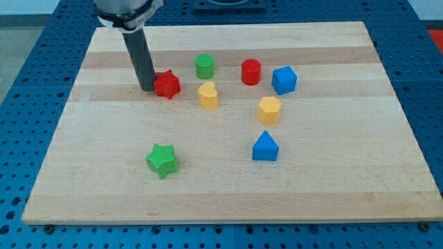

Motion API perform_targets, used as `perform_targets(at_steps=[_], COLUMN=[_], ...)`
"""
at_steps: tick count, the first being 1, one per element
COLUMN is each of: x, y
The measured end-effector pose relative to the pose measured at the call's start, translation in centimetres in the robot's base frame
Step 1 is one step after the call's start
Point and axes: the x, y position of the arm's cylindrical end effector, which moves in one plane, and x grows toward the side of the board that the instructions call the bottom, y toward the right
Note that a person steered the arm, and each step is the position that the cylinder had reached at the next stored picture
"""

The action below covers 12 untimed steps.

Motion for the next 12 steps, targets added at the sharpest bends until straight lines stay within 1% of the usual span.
perform_targets(at_steps=[1,2,3,4,5,6,7,8,9,11,12], x=[2.2,7.2,7.0,5.5,5.0,5.0,5.0,5.0,5.2,12.3,16.0], y=[0.0,0.1,0.2,2.6,3.8,4.9,7.7,9.0,9.0,14.7,15.1])
